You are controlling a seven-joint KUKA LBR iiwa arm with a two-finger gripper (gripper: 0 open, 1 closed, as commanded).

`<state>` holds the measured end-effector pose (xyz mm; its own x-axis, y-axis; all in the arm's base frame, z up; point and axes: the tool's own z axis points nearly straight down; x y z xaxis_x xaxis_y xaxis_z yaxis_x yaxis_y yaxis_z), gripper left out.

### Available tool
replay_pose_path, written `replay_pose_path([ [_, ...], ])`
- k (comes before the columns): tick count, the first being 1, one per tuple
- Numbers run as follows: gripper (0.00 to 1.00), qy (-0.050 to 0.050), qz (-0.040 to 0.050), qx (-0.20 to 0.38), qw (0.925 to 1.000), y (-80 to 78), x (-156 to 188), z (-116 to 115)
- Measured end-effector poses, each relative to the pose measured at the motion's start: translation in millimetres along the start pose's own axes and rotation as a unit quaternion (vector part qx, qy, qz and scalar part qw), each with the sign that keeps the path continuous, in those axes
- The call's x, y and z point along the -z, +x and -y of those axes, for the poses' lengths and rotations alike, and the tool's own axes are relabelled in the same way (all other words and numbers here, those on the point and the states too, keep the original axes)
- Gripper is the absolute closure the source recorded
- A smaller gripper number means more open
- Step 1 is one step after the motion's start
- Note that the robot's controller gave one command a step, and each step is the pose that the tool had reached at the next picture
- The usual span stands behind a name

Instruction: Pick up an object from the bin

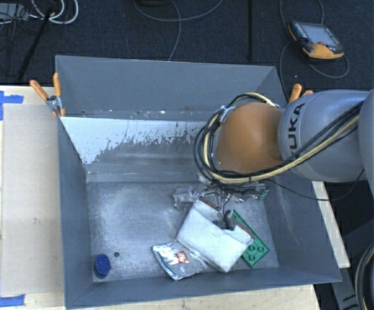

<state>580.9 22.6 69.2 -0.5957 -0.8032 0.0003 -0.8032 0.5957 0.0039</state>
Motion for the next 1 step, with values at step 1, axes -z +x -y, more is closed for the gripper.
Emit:
replay_pose_path([
  [1, 1.00, 0.002, 0.0022, -0.001, 1.0000, -1.1, 1.8, 1.7],
])
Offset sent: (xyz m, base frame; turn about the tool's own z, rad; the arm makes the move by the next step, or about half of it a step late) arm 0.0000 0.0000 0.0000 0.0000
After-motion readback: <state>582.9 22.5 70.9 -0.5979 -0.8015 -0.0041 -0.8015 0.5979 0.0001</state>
